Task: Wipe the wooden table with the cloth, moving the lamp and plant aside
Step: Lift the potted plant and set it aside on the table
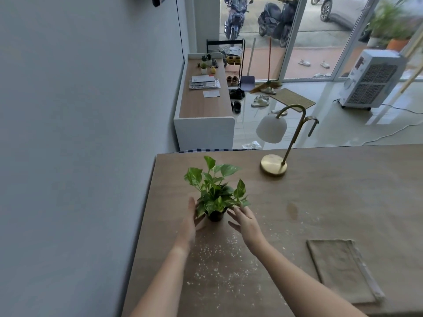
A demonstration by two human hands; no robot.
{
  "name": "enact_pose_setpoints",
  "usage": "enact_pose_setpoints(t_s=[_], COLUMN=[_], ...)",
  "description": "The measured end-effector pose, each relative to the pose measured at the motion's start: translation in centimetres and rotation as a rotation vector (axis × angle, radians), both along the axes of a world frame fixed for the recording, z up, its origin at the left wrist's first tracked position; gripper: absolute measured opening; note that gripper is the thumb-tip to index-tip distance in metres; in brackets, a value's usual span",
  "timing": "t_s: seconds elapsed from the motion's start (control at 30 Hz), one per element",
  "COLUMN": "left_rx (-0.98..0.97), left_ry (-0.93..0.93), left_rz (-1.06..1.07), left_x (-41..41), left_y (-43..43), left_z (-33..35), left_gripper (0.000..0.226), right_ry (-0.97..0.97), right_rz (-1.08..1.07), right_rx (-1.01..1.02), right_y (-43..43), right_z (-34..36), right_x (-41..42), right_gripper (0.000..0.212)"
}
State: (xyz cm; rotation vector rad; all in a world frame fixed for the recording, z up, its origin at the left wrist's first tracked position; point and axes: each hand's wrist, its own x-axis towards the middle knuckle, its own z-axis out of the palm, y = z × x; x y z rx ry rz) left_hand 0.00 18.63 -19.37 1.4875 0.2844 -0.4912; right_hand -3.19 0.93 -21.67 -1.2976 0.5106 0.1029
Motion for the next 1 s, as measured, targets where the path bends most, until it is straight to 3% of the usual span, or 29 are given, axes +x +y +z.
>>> enact_pose_setpoints(t_s=[0.27, 0.43, 0.8, 1.0], left_rx=[-0.107, -0.153, -0.181, -0.131], left_ry=[0.009, 0.027, 0.026, 0.024], left_rz=[0.007, 0.016, -0.007, -0.024], left_x=[-1.1, -1.0, 4.5, 10.4], left_y=[-0.4, -1.0, -5.3, -8.2], left_z=[0.0, 0.8, 2.9, 3.5], left_gripper=[0.082, 0.098, 0.07, 0.073], right_ry=[0.013, 0.009, -0.051, -0.066], right_rz=[-0.007, 0.009, 0.046, 0.044], right_rx=[0.008, -0.02, -0.006, 0.027], right_y=[0.9, 0.1, -4.0, -6.8], right_z=[0.9, 1.9, 4.5, 5.1], right_x=[-0.9, -0.7, 4.9, 10.2], right_gripper=[0.02, 0.031, 0.037, 0.032])
